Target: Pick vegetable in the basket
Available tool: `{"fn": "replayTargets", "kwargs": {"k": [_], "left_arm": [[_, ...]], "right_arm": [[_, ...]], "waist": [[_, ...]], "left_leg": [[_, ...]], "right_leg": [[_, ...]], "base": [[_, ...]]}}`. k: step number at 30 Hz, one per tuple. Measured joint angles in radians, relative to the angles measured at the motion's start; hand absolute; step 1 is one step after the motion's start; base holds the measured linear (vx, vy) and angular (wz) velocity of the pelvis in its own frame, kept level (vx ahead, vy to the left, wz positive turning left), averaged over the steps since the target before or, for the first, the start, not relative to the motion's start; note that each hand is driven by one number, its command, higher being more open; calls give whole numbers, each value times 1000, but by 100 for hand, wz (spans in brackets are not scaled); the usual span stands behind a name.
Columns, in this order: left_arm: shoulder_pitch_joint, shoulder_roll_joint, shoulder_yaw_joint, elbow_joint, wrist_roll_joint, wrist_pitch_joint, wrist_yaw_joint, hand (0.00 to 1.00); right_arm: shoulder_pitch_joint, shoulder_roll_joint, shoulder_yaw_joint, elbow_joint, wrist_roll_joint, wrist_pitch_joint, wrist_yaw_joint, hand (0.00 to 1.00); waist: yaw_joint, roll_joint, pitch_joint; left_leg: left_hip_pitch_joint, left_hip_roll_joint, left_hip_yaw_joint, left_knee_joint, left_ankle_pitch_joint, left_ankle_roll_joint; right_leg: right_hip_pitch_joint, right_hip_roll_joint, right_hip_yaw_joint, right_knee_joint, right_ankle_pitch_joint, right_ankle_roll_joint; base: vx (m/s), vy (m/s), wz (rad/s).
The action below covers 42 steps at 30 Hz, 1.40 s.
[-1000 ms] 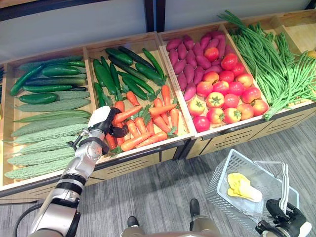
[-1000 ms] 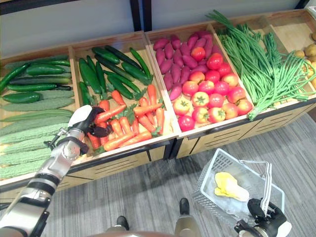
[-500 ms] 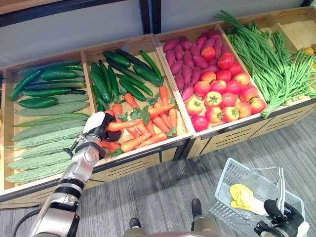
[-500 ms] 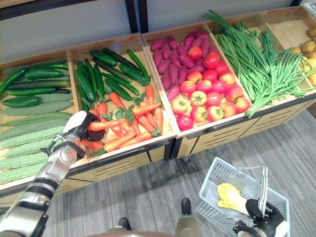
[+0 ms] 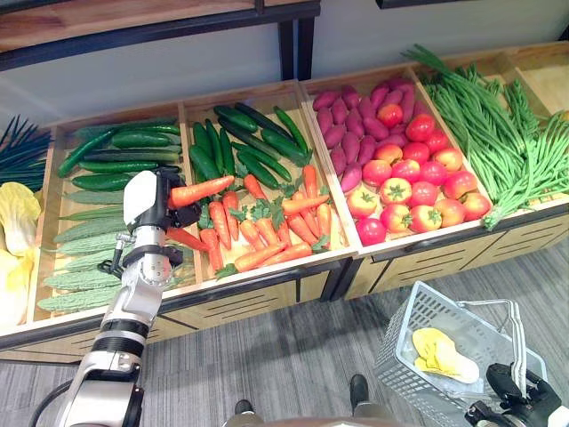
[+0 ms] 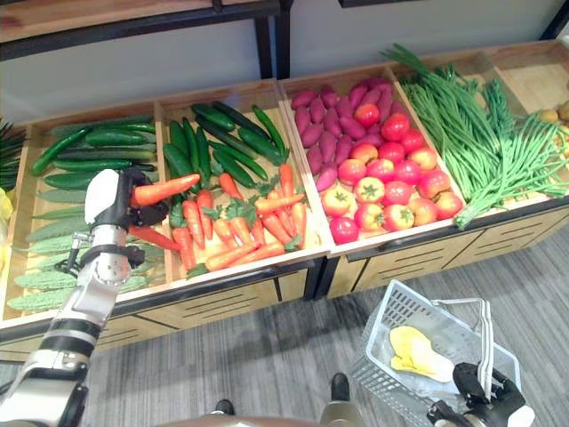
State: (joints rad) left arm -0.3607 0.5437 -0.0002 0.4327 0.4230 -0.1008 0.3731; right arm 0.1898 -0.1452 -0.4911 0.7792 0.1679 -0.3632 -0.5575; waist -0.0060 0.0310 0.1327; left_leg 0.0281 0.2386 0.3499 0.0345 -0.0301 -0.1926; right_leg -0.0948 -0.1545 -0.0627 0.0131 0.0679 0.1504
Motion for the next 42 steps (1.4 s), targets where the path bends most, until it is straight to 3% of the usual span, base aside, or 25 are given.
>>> {"fn": "replayTargets", "kwargs": {"k": [6, 8, 15, 19, 24, 32, 42], "left_arm": [[33, 28, -4, -190, -3, -52, 13, 0], [40, 67, -26, -275, -12, -91, 14, 0], [43, 91, -93, -507, -70, -199, -15, 0], [58, 146, -163, -663, -69, -278, -91, 0], [64, 163, -241, -725, -79, -352, -167, 0], [63, 178, -359, -761, -110, -372, -255, 0], [36, 174, -530, -759, -110, -383, -312, 0]], "right_arm": [[0, 0, -43, -25, -12, 0, 0, 0], [1, 0, -74, -31, -13, 0, 0, 0], [24, 0, -86, -144, -82, 9, 14, 0], [45, -23, -85, -276, -87, 16, 101, 0], [69, -110, -63, -455, -88, 27, 231, 0], [92, -217, 60, -640, -92, 29, 419, 0], [126, -347, 186, -724, -97, 30, 664, 0]], "waist": [[4, -8, -25], [6, -7, -31], [7, -6, -62], [1, -2, -70], [-10, 25, -99], [-49, 30, -102], [-114, 38, -94]], "left_leg": [[13, -1, -1, -18, 11, -1], [27, -1, 1, -28, 15, -1], [37, 0, 26, -36, 16, -2], [66, 7, 82, -29, 0, -10], [100, 22, 171, 17, -45, -20], [161, 58, 291, 81, -94, -40], [215, 68, 413, 95, -106, -50]], "right_leg": [[11, 5, -4, -10, 6, -3], [24, 10, -4, -15, 7, -4], [29, 19, 12, -48, 28, -5], [29, 30, 62, -50, 35, -5], [30, 46, 140, -72, 53, -3], [24, 90, 241, -74, 72, -5], [-5, 130, 336, -68, 99, -6]], "base": [[-11, -4, 0], [0, 0, 0], [-7, -6, -9], [-14, 2, -36], [4, 14, -49], [18, 15, -45], [13, 17, -37]]}}
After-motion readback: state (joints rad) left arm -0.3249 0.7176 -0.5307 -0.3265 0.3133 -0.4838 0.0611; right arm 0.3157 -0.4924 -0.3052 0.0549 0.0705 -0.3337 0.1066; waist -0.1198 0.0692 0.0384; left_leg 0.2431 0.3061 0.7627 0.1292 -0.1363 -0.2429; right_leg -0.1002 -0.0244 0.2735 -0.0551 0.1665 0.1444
